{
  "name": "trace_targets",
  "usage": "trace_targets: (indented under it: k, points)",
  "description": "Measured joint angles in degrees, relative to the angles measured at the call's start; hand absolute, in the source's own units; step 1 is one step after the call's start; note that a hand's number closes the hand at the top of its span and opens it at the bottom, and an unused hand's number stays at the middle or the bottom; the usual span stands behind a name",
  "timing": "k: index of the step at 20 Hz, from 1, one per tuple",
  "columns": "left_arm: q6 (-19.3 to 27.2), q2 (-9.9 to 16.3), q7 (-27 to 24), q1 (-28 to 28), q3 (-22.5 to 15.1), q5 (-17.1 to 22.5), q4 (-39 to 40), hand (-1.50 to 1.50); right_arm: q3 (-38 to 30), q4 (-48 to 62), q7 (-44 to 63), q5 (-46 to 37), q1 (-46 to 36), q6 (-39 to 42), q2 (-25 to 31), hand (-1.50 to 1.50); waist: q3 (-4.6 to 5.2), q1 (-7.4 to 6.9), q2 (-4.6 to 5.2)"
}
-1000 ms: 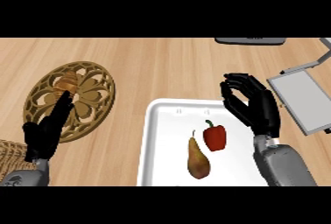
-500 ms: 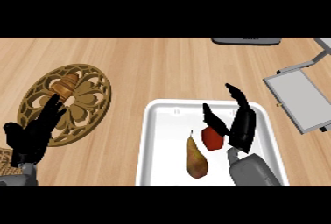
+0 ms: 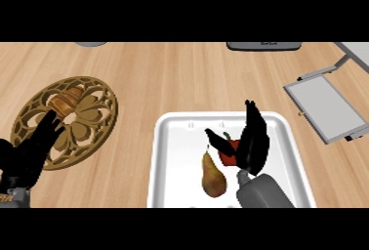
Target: Pick the bell pepper from the tray and place it in the tiered shelf
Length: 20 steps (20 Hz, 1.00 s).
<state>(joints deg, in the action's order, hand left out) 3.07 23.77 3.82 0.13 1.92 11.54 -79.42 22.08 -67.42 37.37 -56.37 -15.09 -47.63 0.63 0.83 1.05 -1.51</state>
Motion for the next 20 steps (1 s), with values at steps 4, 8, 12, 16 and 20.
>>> trace_targets:
  k: [4, 8, 12, 16, 20]
  points:
    - [-0.19, 0.17, 0.24, 0.57, 0.01, 0.06, -0.46, 0.0, 1.09, 0.54, 10.34, -5.76, -1.74, 10.84, -0.44, -1.5, 0.09, -0.14, -0.24]
    - [-0.51, 0.4, 0.72, 0.5, 0.12, 0.31, -0.64, 0.0, 3.51, 0.23, 19.48, -7.88, -3.35, 24.22, -0.24, -1.5, 0.11, -0.67, -0.27]
    - [-0.97, 0.5, 0.19, 0.64, 0.37, 0.46, -0.22, 0.0, 6.41, -2.02, 25.88, -8.08, -6.32, 36.95, -0.19, -1.5, -0.17, -1.03, 0.03]
    - [-0.82, 0.22, 0.04, 1.14, 0.28, 0.28, -0.8, 0.0, 7.38, -4.79, 29.62, -7.43, -8.83, 47.07, -0.01, -1.5, -0.48, -1.02, 0.31]
    - [-1.17, 0.28, 0.71, 1.36, 0.61, 0.74, -1.32, 0.0, 7.85, -8.2, 31.51, -5.84, -9.91, 53.25, 0.27, -1.5, -0.62, -0.99, 0.65]
